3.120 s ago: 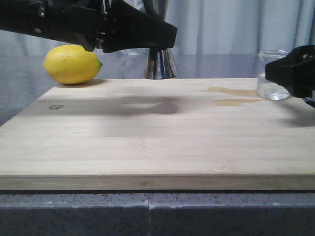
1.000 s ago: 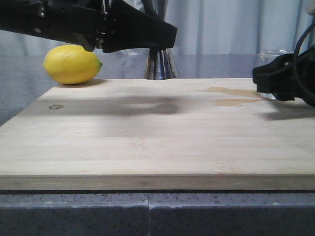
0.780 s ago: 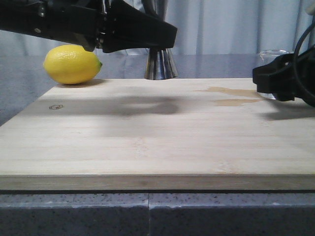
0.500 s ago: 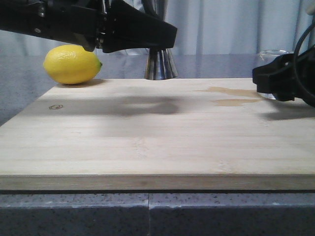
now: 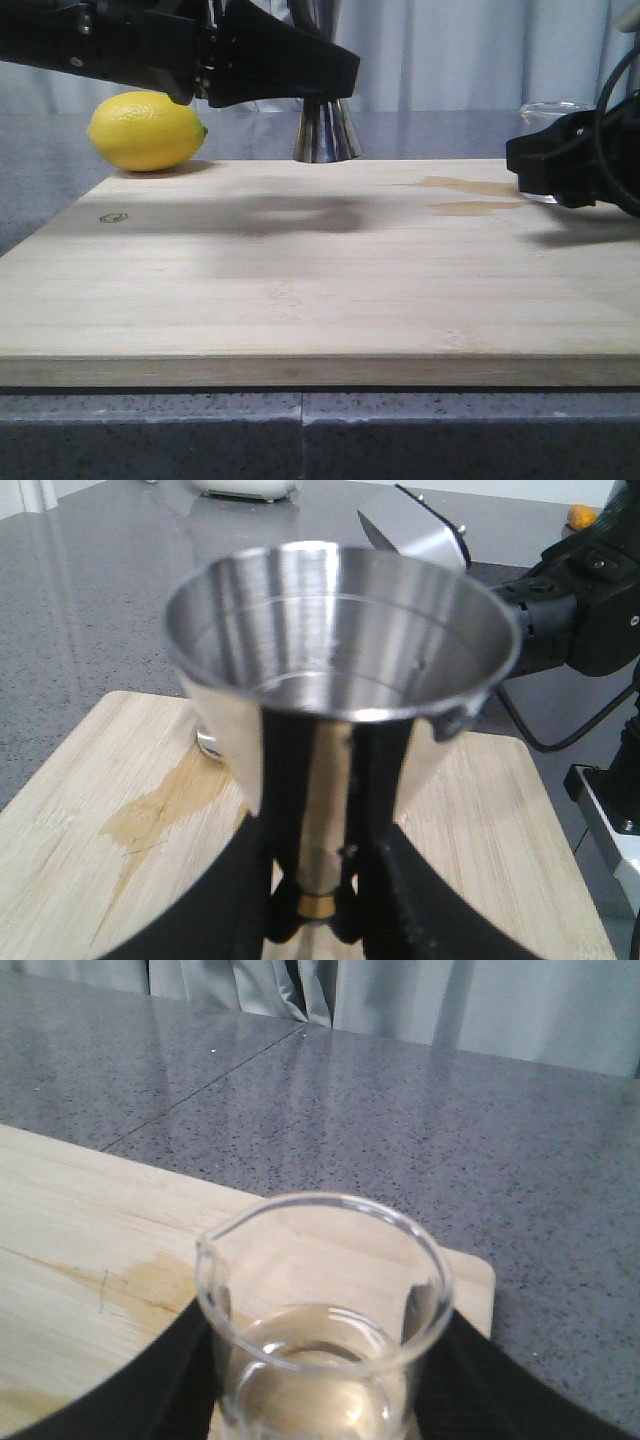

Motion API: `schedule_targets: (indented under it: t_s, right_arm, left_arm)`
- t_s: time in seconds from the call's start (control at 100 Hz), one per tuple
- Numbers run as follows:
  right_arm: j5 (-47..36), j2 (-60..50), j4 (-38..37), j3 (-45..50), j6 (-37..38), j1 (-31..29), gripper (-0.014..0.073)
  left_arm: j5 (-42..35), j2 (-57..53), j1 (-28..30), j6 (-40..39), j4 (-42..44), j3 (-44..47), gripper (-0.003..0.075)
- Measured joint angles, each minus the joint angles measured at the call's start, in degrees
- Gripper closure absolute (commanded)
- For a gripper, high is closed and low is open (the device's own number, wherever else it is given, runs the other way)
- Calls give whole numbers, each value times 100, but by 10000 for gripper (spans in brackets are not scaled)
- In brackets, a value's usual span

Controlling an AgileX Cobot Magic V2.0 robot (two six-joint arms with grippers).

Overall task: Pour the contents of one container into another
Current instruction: 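Lift the beaker with the right gripper and carry it toward the jigger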

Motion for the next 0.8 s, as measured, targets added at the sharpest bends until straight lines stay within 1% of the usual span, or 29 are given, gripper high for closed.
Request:
schedule_targets:
  t_s: [0.47,0.66,0.74,0.8]
  right_arm:
    - [-65,0,-137,0,0,0,429]
    - [-53,-212,-252,-35,0,0,429]
    - [97,-331,-369,-150,0,0,429]
    - [370,-454,-452,-279,0,0,429]
  left_arm:
    - [0,0,0,0,24,0,734]
    - [0,0,0,0,58,0,734]
    - [0,0,0,0,68,0,734]
    - [0,0,0,0,77,0,734]
